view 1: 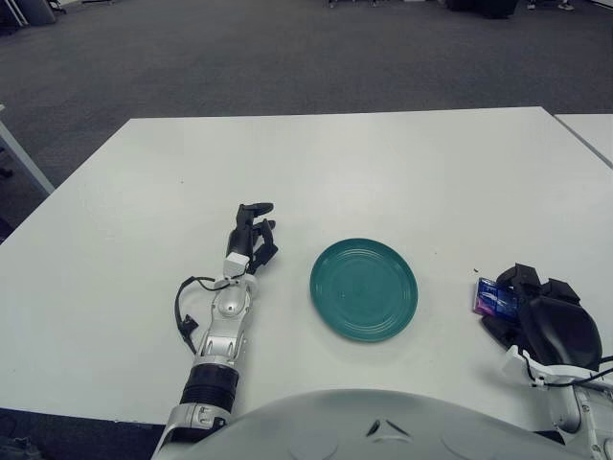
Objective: Put the gum into the plate.
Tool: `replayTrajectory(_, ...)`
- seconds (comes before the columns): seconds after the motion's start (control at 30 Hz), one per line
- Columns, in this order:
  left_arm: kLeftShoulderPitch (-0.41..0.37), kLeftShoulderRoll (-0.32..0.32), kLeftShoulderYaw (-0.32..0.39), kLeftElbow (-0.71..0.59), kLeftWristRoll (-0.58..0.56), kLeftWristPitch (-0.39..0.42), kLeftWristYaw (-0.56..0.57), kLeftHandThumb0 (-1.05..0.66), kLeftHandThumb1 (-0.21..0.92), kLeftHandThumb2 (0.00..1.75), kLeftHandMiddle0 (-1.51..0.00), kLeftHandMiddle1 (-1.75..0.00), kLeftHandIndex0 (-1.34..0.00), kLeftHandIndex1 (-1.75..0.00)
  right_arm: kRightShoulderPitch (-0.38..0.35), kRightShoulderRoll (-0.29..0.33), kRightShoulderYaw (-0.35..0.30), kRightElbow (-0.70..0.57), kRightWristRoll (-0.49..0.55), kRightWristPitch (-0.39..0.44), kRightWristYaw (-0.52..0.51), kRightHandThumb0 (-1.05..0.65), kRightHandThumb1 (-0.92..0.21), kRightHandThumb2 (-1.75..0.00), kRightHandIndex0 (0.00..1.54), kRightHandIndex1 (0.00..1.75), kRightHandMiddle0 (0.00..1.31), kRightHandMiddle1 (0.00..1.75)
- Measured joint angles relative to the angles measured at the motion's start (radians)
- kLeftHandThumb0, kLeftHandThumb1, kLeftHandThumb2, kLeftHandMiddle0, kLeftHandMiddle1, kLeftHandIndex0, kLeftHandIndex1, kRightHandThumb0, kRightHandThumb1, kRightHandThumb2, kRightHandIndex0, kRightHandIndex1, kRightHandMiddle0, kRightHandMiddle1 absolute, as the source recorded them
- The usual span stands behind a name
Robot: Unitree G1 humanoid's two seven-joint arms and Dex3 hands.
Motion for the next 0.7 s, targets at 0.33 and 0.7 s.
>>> replayTrajectory(0.33, 0.01, -0.008, 0.005, -0.04, -0.022, 0.048, -0.005, -0.75, 0.92, 0.89, -0.23, -1.14, -0.15, -1.29, 0.01, -0.002, 0.004, -0.017, -0.018, -0.02, 0.016, -0.42, -0.56, -1.01, 0.61, 1.51, 0.43, 1.75)
replayTrajectory(0.7, 0.011, -0.007, 0.007, -0.05, -0.04, 0.062, -0.018, -0.77, 0.92, 0.86, -0.23, -1.19, -0.16, -1.32, -0.012, -0.014, -0.049, -0.081, -0.008, -0.001, 0.124, -0.41, -0.57, -0.99, 0.58, 1.49, 0.42, 1.75)
